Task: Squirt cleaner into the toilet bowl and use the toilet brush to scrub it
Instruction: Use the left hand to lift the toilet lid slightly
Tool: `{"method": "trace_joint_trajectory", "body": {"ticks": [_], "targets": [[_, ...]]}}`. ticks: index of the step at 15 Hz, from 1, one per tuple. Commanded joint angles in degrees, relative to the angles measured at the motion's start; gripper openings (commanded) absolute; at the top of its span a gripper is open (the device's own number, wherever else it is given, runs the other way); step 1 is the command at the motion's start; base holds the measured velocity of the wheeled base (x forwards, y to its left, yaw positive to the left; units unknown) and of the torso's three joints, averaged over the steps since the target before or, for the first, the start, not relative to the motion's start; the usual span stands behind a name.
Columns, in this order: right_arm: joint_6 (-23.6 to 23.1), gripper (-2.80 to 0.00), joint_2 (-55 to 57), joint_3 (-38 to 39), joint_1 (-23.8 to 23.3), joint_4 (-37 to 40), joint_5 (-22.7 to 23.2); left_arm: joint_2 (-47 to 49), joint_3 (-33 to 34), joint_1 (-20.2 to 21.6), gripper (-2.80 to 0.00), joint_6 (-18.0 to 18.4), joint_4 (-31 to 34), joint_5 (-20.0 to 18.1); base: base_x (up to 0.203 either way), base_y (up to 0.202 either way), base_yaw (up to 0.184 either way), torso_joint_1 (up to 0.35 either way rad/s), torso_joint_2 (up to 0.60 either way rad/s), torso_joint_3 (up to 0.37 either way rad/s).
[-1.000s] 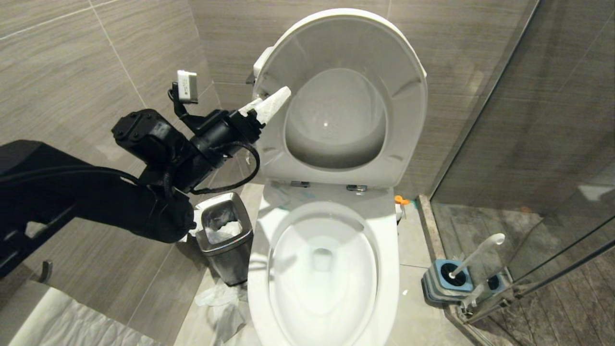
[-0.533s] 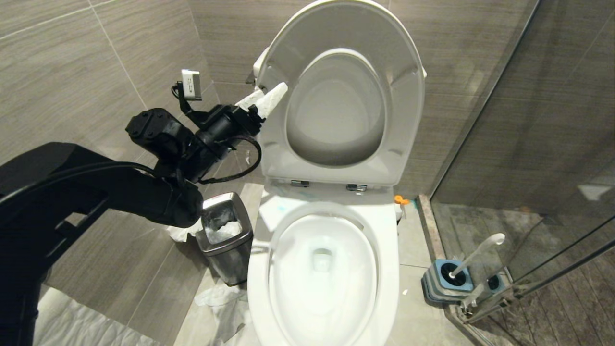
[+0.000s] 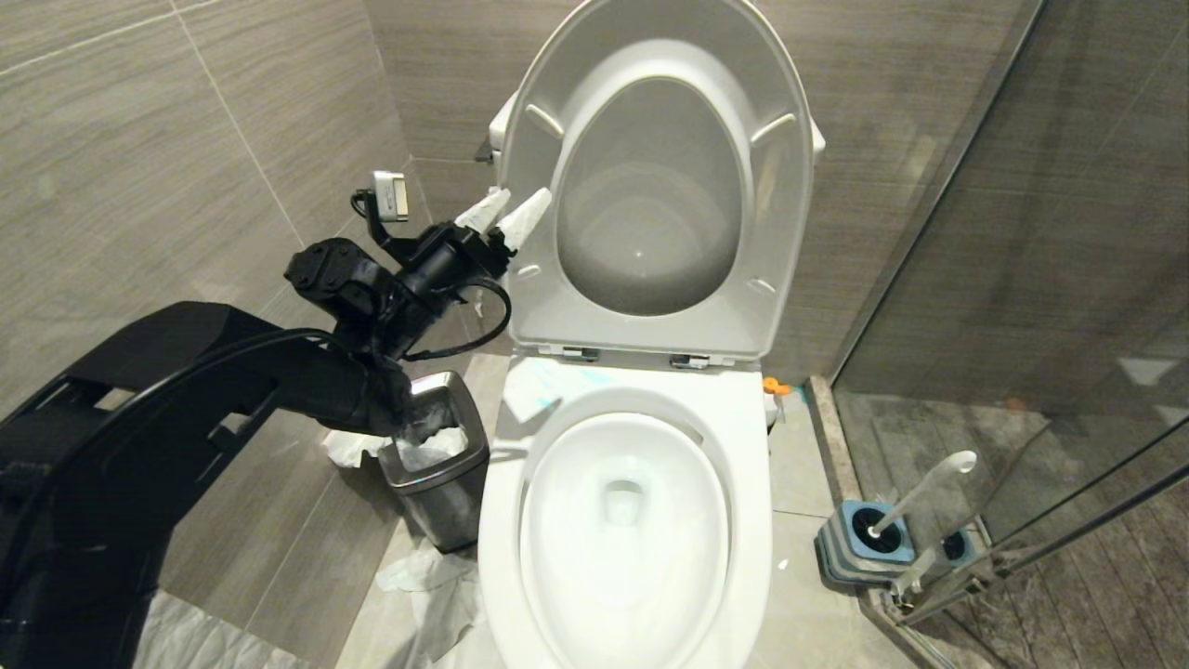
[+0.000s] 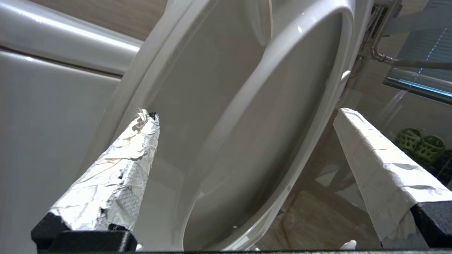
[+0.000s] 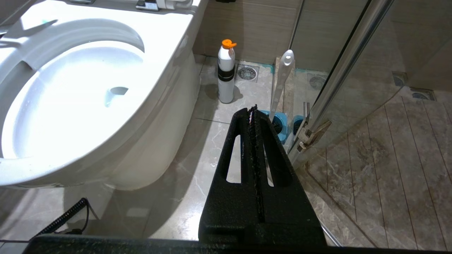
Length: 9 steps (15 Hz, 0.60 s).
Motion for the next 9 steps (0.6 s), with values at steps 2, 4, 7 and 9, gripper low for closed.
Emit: {"method": "trace_joint_trajectory", "body": {"ticks": [2, 4, 7, 9], "targets": [[0.0, -2.80, 0.0, -0.1, 0.0, 0.0, 0.0, 4.2, -3.4, -0.9, 0.00, -0.2, -0.4, -0.3, 0.000, 0.000, 0.000, 0.000, 0.00, 0.000], [0.0, -2.80, 0.0, 0.0, 0.0, 0.0, 0.0, 6.1, -4.3, -1.4, 0.00, -0.1, -0.4, -0.3, 0.000, 0.000, 0.000, 0.000, 0.00, 0.000], [0.0, -2.80, 0.0, 0.0, 0.0, 0.0, 0.0, 8.5, -5.2, -1.7, 0.00, 0.7, -0.4, -0.3, 0.000, 0.000, 0.000, 0.000, 0.00, 0.000], [0.0, -2.80, 0.0, 0.0, 0.0, 0.0, 0.0, 9.2, -5.8, -2.0, 0.00, 1.2, -0.4, -0.3, 0.000, 0.000, 0.000, 0.000, 0.00, 0.000]]}}
